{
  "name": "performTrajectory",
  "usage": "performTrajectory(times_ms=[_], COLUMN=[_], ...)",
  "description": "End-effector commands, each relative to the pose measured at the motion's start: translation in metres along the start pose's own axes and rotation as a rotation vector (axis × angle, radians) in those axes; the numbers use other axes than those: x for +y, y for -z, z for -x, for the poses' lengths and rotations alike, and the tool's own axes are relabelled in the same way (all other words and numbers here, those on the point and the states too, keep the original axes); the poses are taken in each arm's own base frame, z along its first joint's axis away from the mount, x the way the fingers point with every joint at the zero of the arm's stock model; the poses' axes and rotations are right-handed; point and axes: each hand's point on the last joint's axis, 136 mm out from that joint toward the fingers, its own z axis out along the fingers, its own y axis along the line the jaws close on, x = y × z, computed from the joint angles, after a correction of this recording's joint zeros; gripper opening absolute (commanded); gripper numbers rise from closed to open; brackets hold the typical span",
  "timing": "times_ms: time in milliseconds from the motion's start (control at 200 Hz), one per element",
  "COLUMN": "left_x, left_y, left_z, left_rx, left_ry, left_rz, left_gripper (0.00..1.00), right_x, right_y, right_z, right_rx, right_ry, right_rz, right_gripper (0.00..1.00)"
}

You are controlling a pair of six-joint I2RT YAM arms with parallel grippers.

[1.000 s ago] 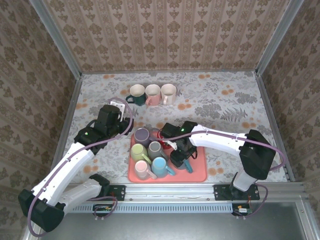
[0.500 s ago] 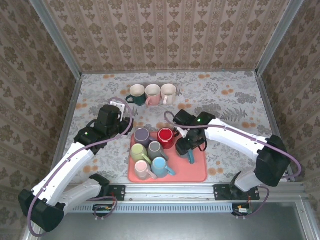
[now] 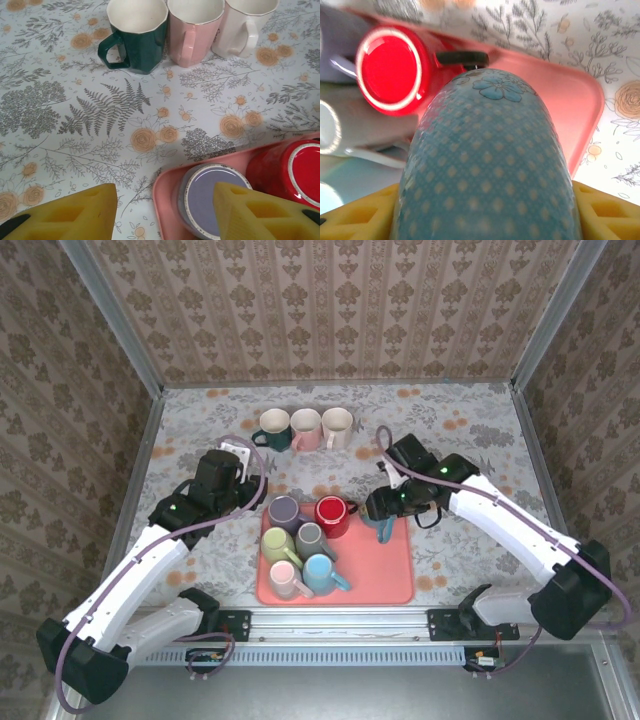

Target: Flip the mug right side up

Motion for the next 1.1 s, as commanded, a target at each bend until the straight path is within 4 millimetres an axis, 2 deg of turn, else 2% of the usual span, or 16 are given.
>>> performTrajectory(times_ms=[0, 220, 390, 490, 535, 625, 890, 1095], left_x=[-0.011, -0.042, -0.062, -0.079, -0.078, -0.094, -0.121, -0.141], left_y=[0.0, 0.004, 0.015, 0.025, 0.026, 0.035, 0.045, 0.058], left_z=[0.0, 0.001, 0.014, 0.027, 0.037, 0.053, 0.089, 0.113], left_rx=[-0.005, 0.02, 0.002, -0.036, -0.067, -0.098, -0.137, -0.154], left_ry=[-0.023, 0.013, 0.102, 0.219, 0.286, 0.336, 0.413, 0.463], left_rz=[-0.059, -0.245, -0.411, -0.604, -0.67, -0.839, -1.133, -1.341], left_gripper=[0.55, 0.57, 0.58, 0.63, 0.67, 0.7, 0.71, 0.7], right_x=[0.016, 0.031, 0.046, 0.054, 0.057, 0.064, 0.082, 0.089], right_y=[0.022, 0.059, 0.079, 0.09, 0.093, 0.098, 0.13, 0.142], right_z=[0.028, 0.074, 0.103, 0.116, 0.122, 0.132, 0.163, 0.168], right_rx=[-0.137, -0.319, -0.417, -0.459, -0.474, -0.49, -0.567, -0.597], right_ry=[-0.109, -0.234, -0.267, -0.283, -0.29, -0.315, -0.367, -0.349], right_rz=[0.154, 0.368, 0.505, 0.58, 0.621, 0.703, 0.953, 1.006], right_gripper=[0.19, 0.17, 0.17, 0.16, 0.16, 0.16, 0.16, 0.16])
